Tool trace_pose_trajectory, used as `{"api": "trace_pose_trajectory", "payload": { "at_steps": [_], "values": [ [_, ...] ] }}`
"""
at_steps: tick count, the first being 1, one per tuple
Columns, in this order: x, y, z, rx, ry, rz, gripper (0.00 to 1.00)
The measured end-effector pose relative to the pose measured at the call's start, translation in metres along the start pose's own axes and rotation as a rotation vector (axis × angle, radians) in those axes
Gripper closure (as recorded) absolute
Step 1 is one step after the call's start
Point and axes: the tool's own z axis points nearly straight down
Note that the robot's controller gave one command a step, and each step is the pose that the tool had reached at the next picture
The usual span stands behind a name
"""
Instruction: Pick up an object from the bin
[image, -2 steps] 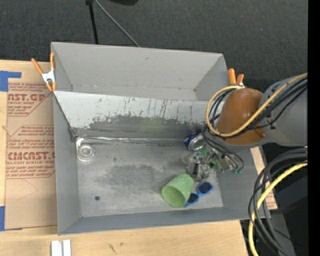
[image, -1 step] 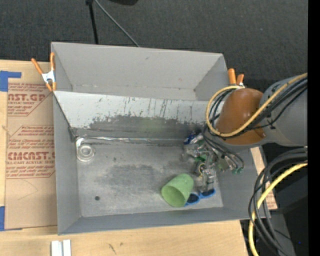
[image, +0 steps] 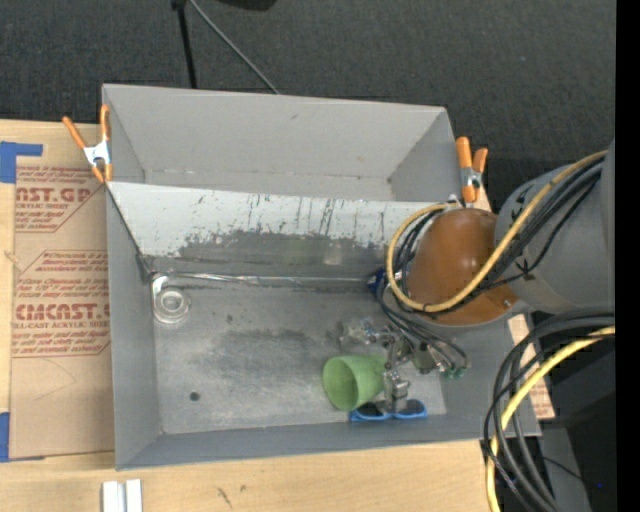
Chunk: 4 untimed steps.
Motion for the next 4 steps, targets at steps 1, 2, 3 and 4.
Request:
{"api": "trace_pose_trajectory", "payload": {
  "at_steps": [1,2,3,4],
  "values": [
    [0.000,-0.004,0.000,0.004,-0.002,0.005,1.00],
    [0.008,-0.031,-0.107,0.009,-0.009,-0.013,1.00],
    [-0.026,-0.051,0.001,0.003,0.001,-0.432,1.00],
    [-0.013,-0.034,-0.107,0.009,-0.007,-0.443,1.00]
  ]
}}
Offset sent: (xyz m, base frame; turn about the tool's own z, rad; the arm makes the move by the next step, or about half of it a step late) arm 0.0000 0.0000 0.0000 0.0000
